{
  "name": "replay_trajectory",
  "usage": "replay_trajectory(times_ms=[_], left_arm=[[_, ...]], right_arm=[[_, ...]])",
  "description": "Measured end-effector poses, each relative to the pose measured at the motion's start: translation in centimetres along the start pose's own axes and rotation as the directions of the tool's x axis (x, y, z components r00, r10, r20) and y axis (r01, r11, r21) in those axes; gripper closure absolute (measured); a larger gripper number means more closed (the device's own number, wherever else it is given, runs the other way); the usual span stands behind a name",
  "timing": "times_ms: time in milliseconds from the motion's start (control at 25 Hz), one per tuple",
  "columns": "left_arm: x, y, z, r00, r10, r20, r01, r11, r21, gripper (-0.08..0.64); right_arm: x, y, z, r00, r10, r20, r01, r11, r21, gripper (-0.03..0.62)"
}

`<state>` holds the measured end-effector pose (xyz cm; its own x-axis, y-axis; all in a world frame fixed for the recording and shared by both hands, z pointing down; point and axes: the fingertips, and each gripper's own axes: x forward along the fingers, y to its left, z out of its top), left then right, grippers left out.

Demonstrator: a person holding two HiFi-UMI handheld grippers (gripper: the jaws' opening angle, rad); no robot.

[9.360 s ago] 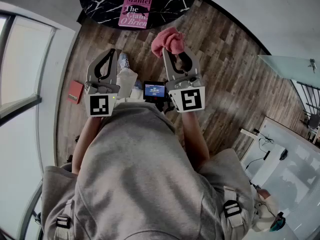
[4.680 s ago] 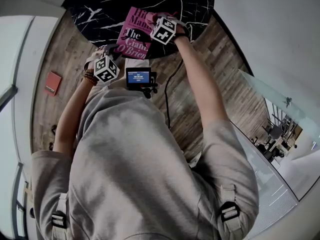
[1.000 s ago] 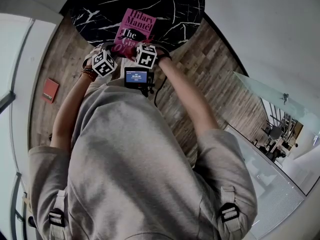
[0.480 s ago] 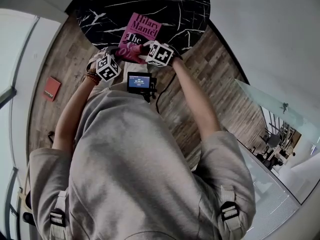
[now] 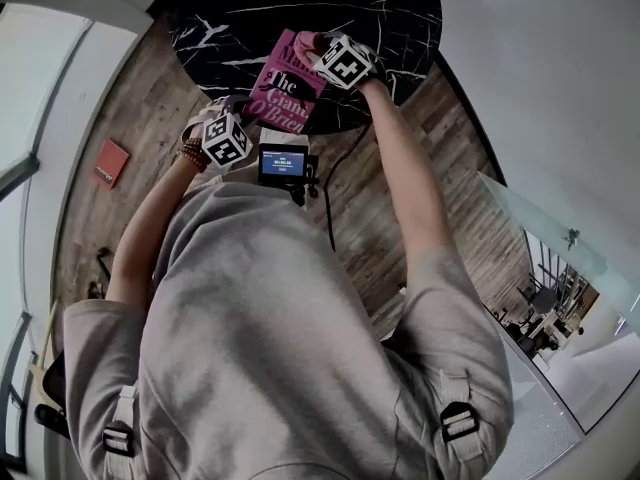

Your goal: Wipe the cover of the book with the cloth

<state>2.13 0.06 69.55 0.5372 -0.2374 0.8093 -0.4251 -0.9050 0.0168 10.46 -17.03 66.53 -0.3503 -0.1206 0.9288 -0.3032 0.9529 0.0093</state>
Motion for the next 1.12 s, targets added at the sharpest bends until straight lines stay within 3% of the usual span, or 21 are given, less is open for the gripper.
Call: replay_trajectory(times_ms=[240, 480, 1120], left_arm=[[-0.1, 0.1, 0.0, 1.000, -0.002, 0.003, 0.002, 1.000, -0.004, 0.420], [-0.1, 0.1, -0.1, 1.000, -0.012, 0.003, 0.012, 1.000, -0.005, 0.416], [0.0, 0.1, -0.1, 1.000, -0.020, -0.005, 0.020, 1.000, 0.003, 0.416]], right_arm=[[2.0, -1.0, -0.4, 0.997, -0.024, -0.070, 0.017, 0.996, -0.090, 0.485], [2.2, -0.9, -0.2, 0.998, 0.007, -0.066, -0.010, 0.999, -0.044, 0.486], [2.1, -0.7, -0.3, 0.999, -0.031, -0.035, 0.032, 0.999, 0.035, 0.491]])
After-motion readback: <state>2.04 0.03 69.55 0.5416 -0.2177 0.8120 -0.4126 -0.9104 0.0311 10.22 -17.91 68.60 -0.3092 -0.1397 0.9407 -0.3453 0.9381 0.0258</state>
